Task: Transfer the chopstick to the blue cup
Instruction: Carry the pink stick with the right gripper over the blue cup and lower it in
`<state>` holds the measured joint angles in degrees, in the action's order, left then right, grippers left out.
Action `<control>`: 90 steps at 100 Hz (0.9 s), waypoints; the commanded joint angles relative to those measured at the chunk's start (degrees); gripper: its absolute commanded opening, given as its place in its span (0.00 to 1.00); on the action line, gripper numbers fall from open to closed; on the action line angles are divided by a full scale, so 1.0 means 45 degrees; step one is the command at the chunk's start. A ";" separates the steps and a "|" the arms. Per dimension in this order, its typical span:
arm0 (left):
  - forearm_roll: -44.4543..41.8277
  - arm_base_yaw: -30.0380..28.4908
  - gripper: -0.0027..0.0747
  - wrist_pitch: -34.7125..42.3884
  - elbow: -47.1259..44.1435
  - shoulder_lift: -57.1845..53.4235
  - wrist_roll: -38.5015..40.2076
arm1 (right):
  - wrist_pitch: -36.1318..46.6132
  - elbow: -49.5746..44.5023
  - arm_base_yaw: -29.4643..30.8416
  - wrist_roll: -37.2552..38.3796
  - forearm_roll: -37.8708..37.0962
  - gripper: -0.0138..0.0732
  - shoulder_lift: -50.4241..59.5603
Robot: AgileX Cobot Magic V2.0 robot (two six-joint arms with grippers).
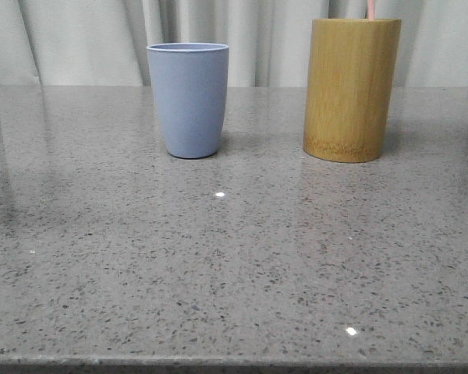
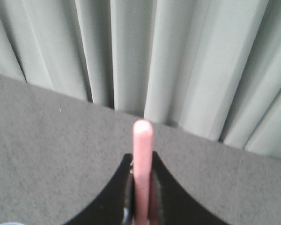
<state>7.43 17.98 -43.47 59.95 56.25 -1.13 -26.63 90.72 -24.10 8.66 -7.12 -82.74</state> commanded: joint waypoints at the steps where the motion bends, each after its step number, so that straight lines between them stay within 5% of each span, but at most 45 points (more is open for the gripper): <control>1: 0.0110 -0.0042 0.13 0.0930 0.0355 -0.0231 0.0109 | 0.1557 0.0458 -0.0237 -0.0197 -0.0208 0.08 0.0692; 52: 0.0110 -0.0042 0.13 0.0953 0.0355 -0.0231 0.0109 | 0.3829 0.0458 -0.2768 -0.0214 0.0100 0.08 0.0438; 90: 0.0129 -0.0042 0.13 0.0953 0.0355 -0.0231 0.0109 | 0.5280 0.0458 -0.3276 -0.0214 0.0552 0.08 -0.1068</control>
<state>7.43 17.98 -43.39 59.95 56.25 -1.13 -8.48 90.72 -38.83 8.23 -5.30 -88.35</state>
